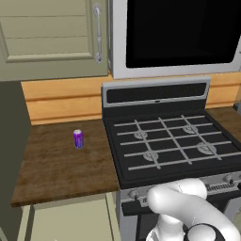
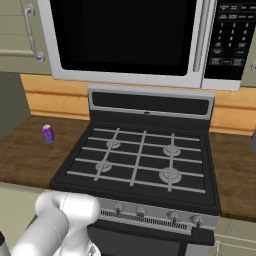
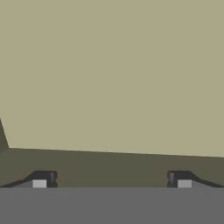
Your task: Pick the tongs from the drawer and place it on the counter.
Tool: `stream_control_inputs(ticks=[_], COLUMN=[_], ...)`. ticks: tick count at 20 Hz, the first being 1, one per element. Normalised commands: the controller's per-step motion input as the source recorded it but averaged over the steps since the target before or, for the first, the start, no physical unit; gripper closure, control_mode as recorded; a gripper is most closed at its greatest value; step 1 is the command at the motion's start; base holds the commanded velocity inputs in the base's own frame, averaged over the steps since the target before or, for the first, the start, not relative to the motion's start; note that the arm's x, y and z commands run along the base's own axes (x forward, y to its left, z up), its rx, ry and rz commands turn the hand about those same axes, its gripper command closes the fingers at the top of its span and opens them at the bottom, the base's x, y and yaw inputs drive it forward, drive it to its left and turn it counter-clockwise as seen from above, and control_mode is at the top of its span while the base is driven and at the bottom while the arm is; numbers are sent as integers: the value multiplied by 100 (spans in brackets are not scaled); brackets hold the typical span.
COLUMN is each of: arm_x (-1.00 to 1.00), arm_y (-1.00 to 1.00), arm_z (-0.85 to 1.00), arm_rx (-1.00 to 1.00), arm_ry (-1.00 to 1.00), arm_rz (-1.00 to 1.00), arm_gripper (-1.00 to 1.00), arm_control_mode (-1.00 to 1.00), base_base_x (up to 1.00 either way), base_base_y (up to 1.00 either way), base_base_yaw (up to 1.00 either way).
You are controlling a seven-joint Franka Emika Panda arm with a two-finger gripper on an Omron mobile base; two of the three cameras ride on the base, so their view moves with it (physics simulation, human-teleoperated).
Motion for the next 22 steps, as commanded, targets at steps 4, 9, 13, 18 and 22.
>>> stream_control_inputs(ticks=[4,9,13,18,22], arm_x=[-15,45,77,72,46], arm_y=[3,-16,-38,-40,-8], arm_z=[0,17,27,15,2], arm_rx=[-1,0,1,-1,-4], arm_ry=[0,-4,0,0,-3], arm_rz=[0,0,0,0,0], arm_gripper=[-100,-100,-100,-100,-100], arm_control_mode=[-100,-100,-100,-100,-100], base_base_x=[0,0,0,0,0], base_base_y=[0,0,0,0,0], base_base_yaw=[0,0,0,0,0])
